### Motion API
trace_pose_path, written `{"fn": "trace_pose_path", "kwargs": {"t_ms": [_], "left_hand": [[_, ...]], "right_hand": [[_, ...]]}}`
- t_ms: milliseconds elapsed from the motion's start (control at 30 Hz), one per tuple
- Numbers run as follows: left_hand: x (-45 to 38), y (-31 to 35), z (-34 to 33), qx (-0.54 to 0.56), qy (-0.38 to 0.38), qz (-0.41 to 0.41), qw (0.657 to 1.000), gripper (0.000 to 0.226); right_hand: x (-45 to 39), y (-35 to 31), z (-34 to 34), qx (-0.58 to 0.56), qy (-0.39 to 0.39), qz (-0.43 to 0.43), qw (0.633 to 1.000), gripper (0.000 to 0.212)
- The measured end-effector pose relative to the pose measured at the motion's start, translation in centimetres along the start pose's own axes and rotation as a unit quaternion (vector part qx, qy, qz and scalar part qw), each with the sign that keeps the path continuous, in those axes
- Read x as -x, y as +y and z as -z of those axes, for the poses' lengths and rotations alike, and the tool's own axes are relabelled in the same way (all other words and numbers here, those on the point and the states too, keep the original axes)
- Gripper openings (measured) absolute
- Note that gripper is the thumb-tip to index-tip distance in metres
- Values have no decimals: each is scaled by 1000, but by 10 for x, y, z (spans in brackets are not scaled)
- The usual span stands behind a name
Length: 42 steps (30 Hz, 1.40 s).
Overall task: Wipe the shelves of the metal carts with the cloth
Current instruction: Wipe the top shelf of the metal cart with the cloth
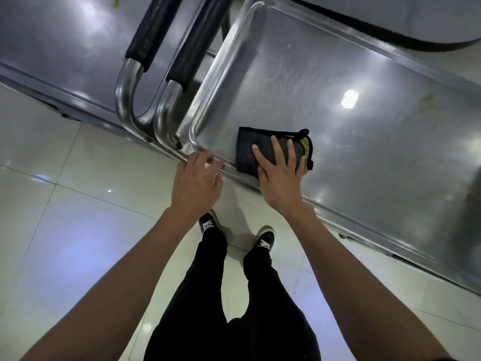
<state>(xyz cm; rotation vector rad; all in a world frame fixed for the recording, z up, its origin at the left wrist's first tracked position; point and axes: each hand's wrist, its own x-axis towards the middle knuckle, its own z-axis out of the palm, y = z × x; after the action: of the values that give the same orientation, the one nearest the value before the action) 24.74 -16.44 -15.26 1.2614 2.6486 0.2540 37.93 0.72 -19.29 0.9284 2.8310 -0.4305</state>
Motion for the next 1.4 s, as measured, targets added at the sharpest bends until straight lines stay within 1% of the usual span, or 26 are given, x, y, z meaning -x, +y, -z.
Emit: {"fn": "trace_pose_path", "kwargs": {"t_ms": [133,233,267,367,467,600,667,733,800,867,967,1033,1133,1267,1400], "left_hand": [[6,-12,-3,11,4,-21,1000,38],[11,-16,-6,15,3,-38,999,43],[12,-17,-7,15,5,-42,999,43],[12,-19,-9,14,-2,-45,999,46],[11,-22,-11,9,-3,-53,999,46],[11,-24,-14,-18,-4,-71,997,51],[9,-23,-13,-33,4,-77,996,49],[4,-19,-11,-47,20,-80,995,42],[2,-14,-9,-57,26,-72,995,33],[1,-6,-7,-62,22,-45,997,28],[-2,13,-5,-34,20,28,999,21],[-7,32,-6,-33,8,43,998,24],[-17,71,-13,-29,-8,-7,1000,27],[-34,137,-21,-36,-52,-61,996,27],[-49,190,-29,-38,-86,-105,990,33]], "right_hand": [[-29,-37,2,-9,-13,28,999,55],[-54,-62,6,-31,-23,51,998,64],[-62,-71,6,-33,-28,60,997,63],[-84,-94,4,-24,-40,91,995,50],[-90,-97,4,-34,-45,98,994,48],[-82,-81,8,-58,-33,94,993,49],[-71,-72,11,-63,-32,80,994,55],[-58,-61,13,-75,-25,62,995,59],[-46,-46,12,-81,-16,38,996,50],[-34,-31,10,-81,-13,18,996,46],[-13,0,11,-93,-13,0,996,44],[5,24,13,-103,-6,-17,995,44],[35,63,16,-109,15,-44,993,43],[74,119,21,-109,27,-72,991,42],[111,175,26,-109,46,-136,984,41]]}}
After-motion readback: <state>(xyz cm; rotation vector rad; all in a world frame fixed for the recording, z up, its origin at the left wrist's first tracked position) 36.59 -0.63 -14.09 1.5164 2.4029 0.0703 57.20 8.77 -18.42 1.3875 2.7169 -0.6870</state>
